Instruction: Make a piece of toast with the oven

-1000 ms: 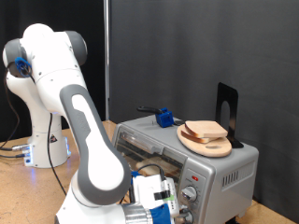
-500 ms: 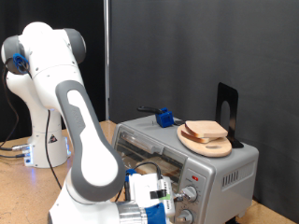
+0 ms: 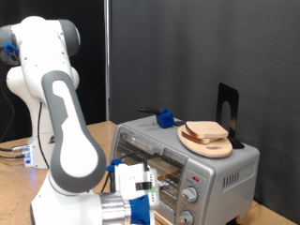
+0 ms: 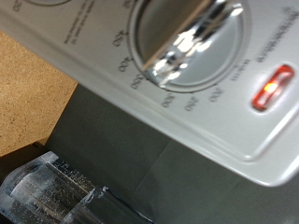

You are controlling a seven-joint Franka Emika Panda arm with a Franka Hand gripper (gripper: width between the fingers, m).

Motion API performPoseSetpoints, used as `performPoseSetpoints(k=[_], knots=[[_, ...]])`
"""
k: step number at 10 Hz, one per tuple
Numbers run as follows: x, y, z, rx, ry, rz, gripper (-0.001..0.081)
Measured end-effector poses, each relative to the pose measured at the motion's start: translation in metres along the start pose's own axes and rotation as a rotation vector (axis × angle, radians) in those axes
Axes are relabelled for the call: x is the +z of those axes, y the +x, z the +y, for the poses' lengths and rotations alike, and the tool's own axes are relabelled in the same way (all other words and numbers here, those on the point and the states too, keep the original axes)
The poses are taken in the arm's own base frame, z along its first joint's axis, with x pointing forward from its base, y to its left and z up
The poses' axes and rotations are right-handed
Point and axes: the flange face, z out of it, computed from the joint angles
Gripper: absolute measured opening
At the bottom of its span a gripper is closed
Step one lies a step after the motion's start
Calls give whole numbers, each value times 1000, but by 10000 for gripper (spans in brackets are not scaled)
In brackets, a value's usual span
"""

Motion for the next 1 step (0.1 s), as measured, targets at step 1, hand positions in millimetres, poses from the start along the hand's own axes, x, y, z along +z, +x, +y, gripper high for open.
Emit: performPoseSetpoints(k=[1], knots=[[-6,-4,-2,21,-11,-1,808]])
